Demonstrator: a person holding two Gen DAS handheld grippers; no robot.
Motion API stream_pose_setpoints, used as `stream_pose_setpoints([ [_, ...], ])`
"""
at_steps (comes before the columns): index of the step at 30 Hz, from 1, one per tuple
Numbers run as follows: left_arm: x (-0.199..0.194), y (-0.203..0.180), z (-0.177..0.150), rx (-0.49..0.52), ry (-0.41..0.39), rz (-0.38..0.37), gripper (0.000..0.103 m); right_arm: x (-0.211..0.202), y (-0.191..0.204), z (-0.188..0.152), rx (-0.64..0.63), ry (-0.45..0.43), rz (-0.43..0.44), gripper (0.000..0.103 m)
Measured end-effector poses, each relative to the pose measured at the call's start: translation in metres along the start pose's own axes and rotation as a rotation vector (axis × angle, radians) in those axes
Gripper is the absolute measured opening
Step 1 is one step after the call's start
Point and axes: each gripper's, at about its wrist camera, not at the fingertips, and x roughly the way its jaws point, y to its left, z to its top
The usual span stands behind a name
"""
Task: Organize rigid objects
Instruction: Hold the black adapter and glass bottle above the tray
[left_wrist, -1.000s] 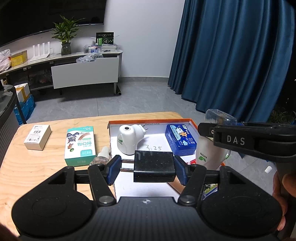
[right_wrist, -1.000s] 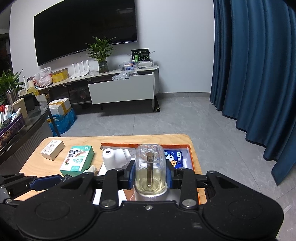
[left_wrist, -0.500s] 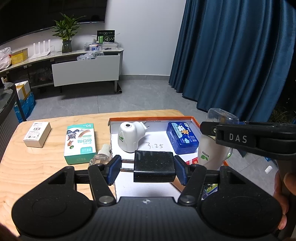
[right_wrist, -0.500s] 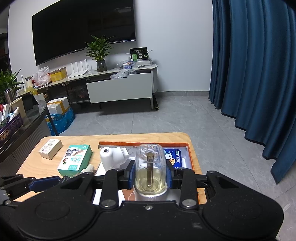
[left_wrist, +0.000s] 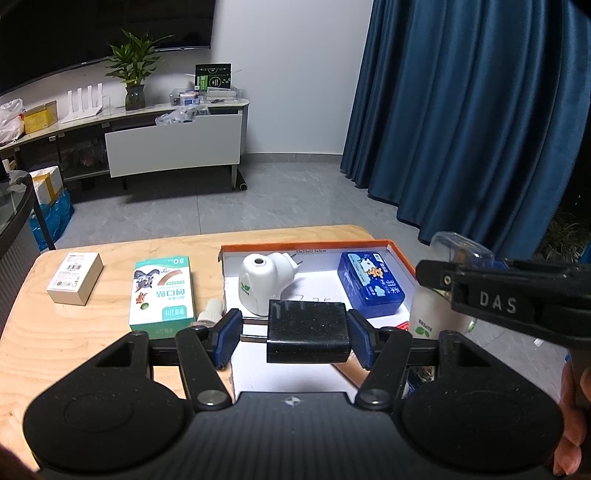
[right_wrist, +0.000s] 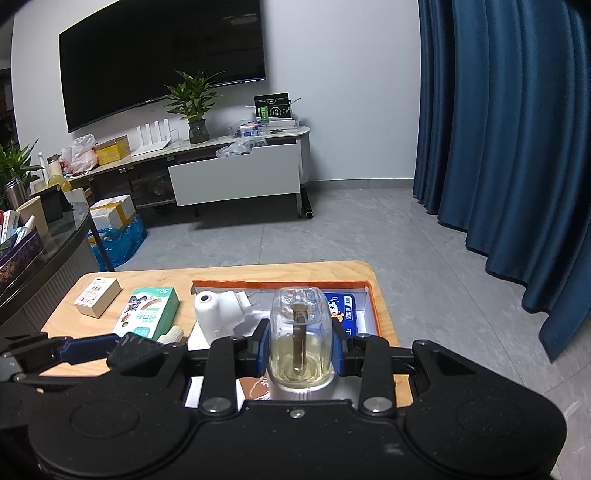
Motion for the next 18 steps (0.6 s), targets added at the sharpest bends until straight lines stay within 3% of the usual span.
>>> stream_pose_setpoints([
  [18, 0.021, -0.009, 0.012, 0.037, 0.007, -0.002, 0.061, 0.010, -0.005, 0.001, 0.020, 0.018, -0.004, 0.040],
])
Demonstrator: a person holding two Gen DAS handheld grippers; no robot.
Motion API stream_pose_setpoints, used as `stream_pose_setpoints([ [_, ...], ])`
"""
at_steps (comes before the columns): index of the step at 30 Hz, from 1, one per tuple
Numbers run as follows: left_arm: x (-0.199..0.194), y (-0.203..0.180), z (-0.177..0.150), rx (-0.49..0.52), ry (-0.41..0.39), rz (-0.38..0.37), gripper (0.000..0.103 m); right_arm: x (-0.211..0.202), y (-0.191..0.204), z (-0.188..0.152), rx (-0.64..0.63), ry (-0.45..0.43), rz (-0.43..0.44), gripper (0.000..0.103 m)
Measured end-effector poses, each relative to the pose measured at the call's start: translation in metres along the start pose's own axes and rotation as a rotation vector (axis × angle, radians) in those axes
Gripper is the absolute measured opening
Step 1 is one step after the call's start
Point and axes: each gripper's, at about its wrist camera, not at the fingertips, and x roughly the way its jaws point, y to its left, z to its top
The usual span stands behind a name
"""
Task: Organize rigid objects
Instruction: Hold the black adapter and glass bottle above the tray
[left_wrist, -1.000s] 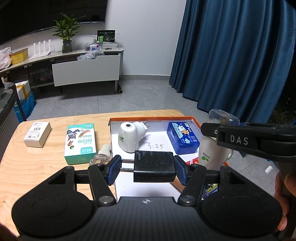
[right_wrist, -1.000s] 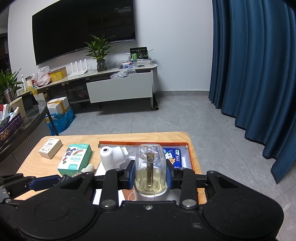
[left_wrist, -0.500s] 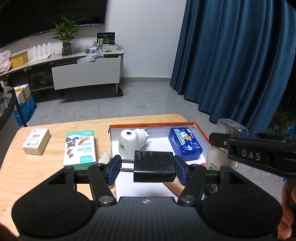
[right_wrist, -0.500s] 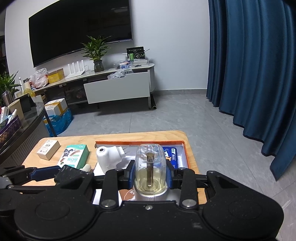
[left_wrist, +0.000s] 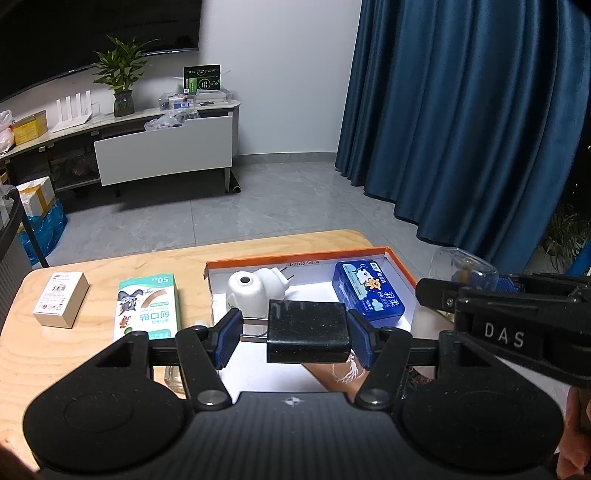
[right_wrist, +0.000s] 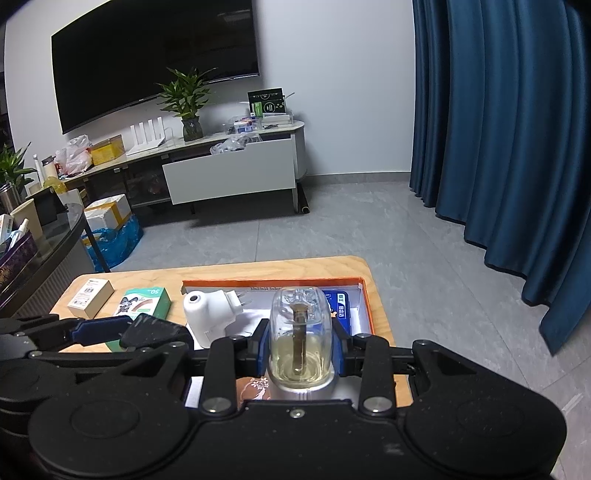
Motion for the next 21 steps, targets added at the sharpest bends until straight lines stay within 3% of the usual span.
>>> stream_pose_setpoints([
  [21, 0.012, -0.001, 0.007, 0.001, 0.010, -0.009, 0.061, 0.007, -0.006, 0.002, 0.007, 0.010, -0.011, 0.040],
])
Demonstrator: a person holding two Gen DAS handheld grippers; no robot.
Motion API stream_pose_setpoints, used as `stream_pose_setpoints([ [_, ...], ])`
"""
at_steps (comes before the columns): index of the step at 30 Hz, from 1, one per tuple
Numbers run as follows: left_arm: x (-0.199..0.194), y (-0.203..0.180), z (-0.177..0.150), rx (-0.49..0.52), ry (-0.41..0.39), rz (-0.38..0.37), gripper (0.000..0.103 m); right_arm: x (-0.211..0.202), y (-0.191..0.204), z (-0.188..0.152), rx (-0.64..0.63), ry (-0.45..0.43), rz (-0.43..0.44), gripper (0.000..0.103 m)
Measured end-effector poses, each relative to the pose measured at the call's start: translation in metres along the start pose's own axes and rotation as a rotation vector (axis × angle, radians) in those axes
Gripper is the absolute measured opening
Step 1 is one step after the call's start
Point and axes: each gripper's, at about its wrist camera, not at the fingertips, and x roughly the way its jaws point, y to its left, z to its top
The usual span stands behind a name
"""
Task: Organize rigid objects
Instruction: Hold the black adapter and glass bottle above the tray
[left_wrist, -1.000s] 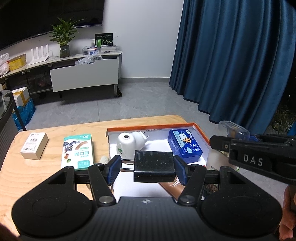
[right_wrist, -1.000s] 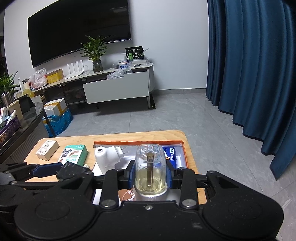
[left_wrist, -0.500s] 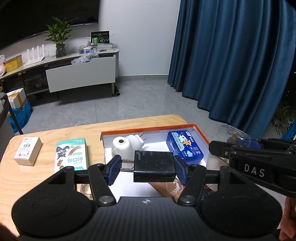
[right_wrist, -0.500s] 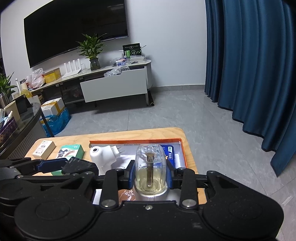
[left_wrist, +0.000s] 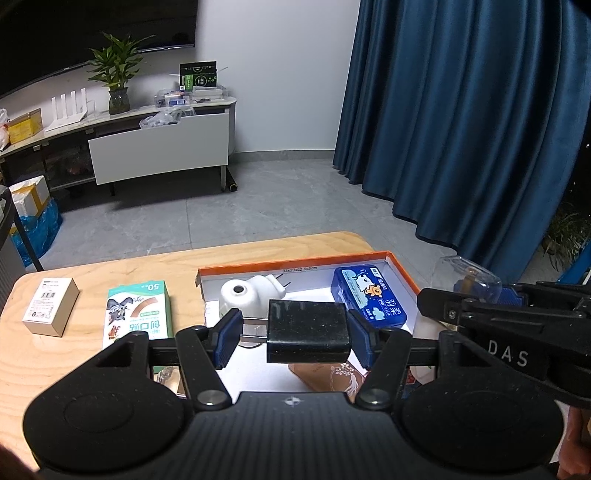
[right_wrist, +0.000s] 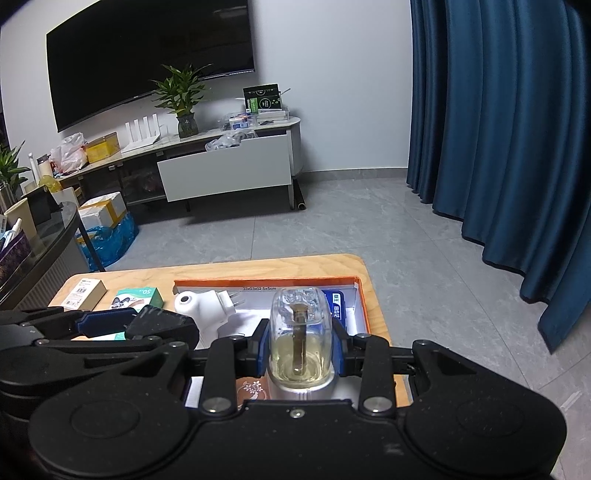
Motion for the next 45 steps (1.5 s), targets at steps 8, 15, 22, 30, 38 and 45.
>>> stream_pose_setpoints([
  [8, -0.0002, 0.0003, 0.0017, -0.001, -0.002, 0.001, 0.061, 0.0001, 0.0020, -0.0003, 0.000, -0.001, 0.003, 0.040],
  [15, 0.0004, 0.0010, 0.0026, -0.001, -0.006, 0.001, 0.061, 0.0001, 0.0030, -0.0006, -0.001, -0.001, 0.000, 0.040],
  [22, 0.0008, 0.0005, 0.0027, -0.001, -0.007, 0.002, 0.061, 0.0001, 0.0030, -0.0002, 0.000, 0.000, 0.001, 0.040],
  [30, 0.0016, 0.0011, 0.0026, -0.004, -0.008, 0.002, 0.061, 0.0002, 0.0030, 0.0002, 0.000, 0.000, 0.002, 0.040],
  [38, 0.0017, 0.0016, 0.0021, -0.004, -0.010, 0.001, 0.061, -0.0001, 0.0031, 0.0004, -0.004, 0.001, 0.000, 0.040],
  [45, 0.0019, 0.0017, 0.0022, -0.003, -0.010, 0.001, 0.061, 0.0003, 0.0033, 0.0006, -0.005, 0.001, 0.000, 0.040],
])
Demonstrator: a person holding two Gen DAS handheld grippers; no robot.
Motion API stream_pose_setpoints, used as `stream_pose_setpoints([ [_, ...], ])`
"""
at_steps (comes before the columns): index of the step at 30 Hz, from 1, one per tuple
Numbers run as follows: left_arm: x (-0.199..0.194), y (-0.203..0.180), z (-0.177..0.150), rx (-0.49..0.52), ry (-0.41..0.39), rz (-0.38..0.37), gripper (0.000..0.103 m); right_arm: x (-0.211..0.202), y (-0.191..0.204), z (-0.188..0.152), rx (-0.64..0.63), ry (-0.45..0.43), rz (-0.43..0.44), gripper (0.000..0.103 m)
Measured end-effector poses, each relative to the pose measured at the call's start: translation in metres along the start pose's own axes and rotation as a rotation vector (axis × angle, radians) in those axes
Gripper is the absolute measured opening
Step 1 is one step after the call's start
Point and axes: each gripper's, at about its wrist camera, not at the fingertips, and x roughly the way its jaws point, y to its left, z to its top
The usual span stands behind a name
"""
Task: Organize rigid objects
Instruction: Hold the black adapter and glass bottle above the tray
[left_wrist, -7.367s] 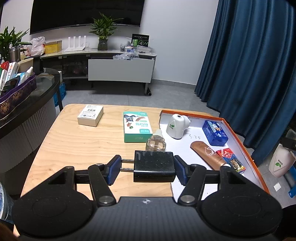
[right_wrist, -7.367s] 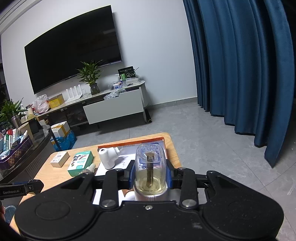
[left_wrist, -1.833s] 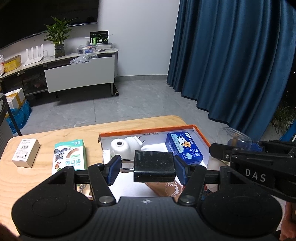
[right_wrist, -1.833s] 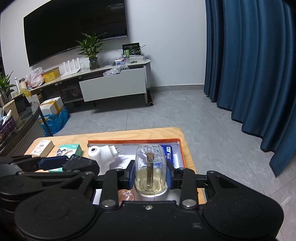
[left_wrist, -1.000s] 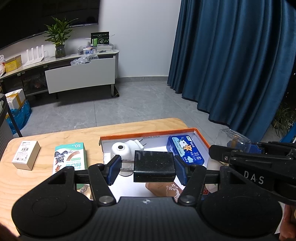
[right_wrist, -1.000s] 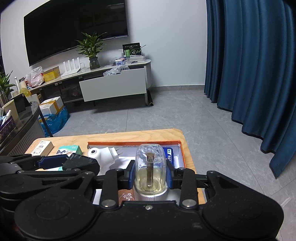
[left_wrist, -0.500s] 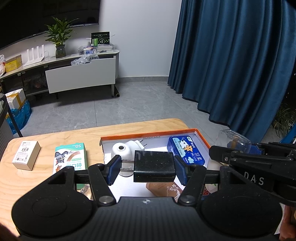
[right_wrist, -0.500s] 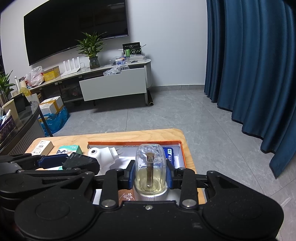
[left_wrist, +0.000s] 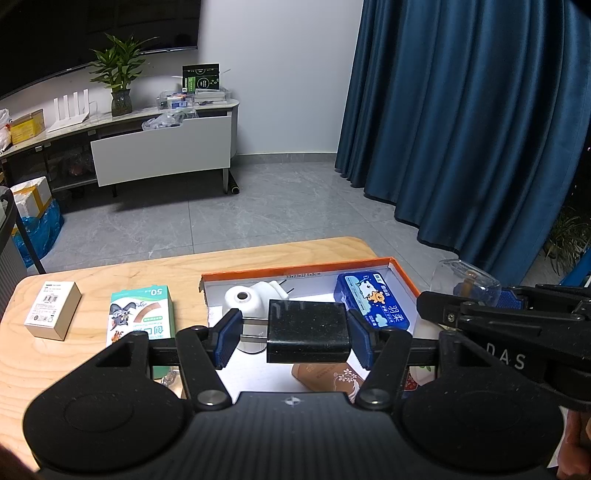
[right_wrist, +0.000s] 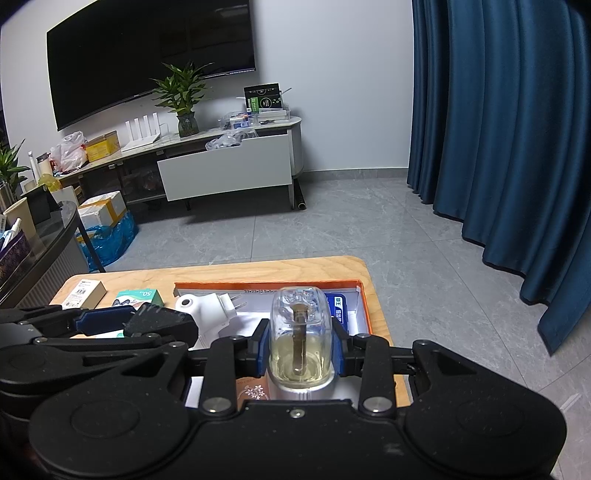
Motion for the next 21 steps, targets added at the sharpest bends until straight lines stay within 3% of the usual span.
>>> stream_pose_setpoints([
  [21, 0.0032, 0.0013, 0.0010, -0.006, 0.006, -0.002, 0.061, 0.0064, -0.0001, 0.0019, 0.002, 0.010, -0.003, 0.041],
])
